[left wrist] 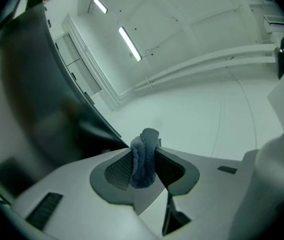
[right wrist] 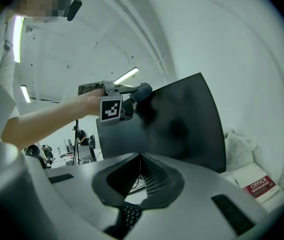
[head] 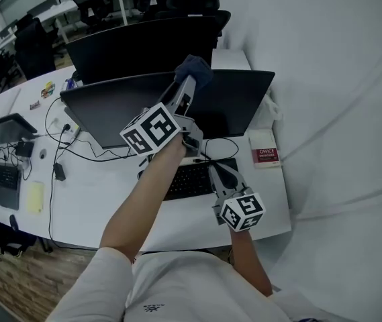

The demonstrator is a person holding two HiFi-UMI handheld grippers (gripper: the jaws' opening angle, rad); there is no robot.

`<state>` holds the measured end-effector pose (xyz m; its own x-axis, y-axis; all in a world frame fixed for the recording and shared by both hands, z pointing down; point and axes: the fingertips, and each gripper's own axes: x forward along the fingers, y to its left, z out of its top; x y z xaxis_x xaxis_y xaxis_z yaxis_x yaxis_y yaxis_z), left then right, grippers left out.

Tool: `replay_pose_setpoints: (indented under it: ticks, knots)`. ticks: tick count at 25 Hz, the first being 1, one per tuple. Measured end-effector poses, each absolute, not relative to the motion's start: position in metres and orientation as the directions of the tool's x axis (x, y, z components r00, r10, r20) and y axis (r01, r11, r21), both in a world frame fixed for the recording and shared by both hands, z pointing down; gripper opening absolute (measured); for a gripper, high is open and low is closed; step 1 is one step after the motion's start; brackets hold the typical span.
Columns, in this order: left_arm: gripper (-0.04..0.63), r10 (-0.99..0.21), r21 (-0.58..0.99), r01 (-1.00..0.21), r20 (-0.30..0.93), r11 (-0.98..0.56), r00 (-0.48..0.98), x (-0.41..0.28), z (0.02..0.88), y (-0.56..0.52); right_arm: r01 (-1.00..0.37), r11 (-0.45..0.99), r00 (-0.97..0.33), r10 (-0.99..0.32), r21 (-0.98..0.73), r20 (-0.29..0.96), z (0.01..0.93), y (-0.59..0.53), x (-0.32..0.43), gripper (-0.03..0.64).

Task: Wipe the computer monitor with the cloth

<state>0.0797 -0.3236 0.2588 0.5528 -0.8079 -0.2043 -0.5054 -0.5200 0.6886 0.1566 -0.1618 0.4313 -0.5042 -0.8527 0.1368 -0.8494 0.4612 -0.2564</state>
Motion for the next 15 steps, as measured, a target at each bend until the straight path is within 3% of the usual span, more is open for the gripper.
replay_pose_setpoints:
  ticks: [15]
  knots:
    - [0.132,-0.851,0.72,-0.512,-0.212,-0.468,0.48,-0.044,0.26,-0.32,-0.826,0.523,-0.556,-0.818,-0.21,0.148,0.418,-0.16,0.066,0.02]
